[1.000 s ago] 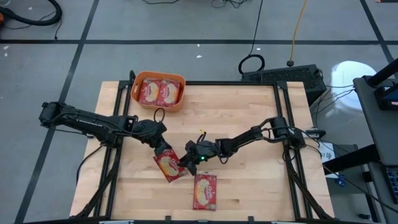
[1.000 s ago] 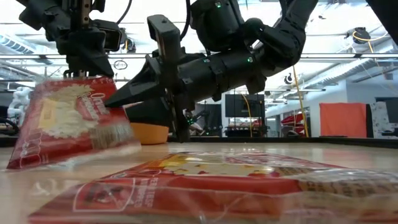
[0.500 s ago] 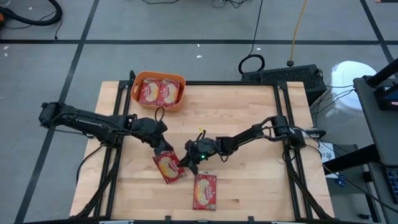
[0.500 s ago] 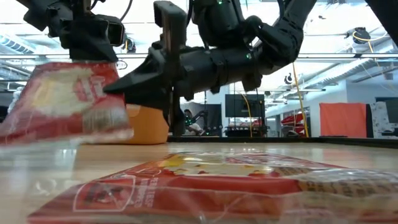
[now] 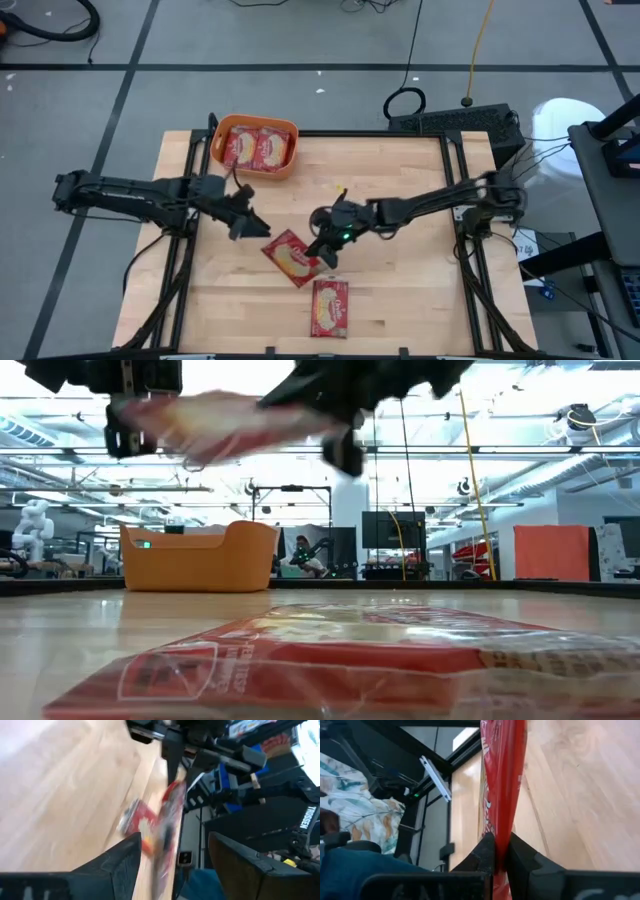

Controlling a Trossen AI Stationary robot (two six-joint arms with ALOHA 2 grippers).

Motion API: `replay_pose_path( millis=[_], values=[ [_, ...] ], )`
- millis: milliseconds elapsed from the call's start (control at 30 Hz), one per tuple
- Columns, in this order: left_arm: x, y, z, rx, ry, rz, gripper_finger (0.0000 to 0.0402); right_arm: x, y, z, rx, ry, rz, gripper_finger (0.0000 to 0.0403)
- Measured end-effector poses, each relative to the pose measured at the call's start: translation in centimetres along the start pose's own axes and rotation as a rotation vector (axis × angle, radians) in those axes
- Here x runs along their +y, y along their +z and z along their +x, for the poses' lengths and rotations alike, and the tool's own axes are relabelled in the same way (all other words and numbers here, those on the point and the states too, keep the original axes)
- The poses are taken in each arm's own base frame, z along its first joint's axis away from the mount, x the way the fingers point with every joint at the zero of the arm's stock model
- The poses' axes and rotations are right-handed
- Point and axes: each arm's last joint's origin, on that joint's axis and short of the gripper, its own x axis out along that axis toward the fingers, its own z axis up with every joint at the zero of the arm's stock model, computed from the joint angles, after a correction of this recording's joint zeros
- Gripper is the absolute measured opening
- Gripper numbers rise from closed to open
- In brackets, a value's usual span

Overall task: Sort popcorn bags into baskets
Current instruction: Stack the red popcorn bag on top of the red popcorn bag in the orange bin

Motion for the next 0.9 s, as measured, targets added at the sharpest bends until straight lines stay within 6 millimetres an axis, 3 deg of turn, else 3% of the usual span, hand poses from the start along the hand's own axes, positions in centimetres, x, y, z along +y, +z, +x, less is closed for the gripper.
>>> replay_pose_path(
  millis=[233,400,633,900],
  values=[
    [-3.3,3.4,-1.5,-0.11,-0.023,0.119,0.0223,1.6,1.6,-6.1,0.012,-0.045,0.154,0.0015],
    [-5.4,6.6,-0.5,-0.051,-0.002,0.221,0.0208,2.1,1.6,-8.3,0.077,-0.025,0.192,0.0015],
    [-6.0,10.2,4.1,0.054,0.027,0.364,0.0235,1.4,0.3,-8.2,0.253,-0.037,0.225,0.0015],
    [-3.3,11.2,10.0,0.204,0.053,0.474,0.0327,1.6,-1.0,-8.2,0.373,-0.033,0.174,0.0015]
  ],
)
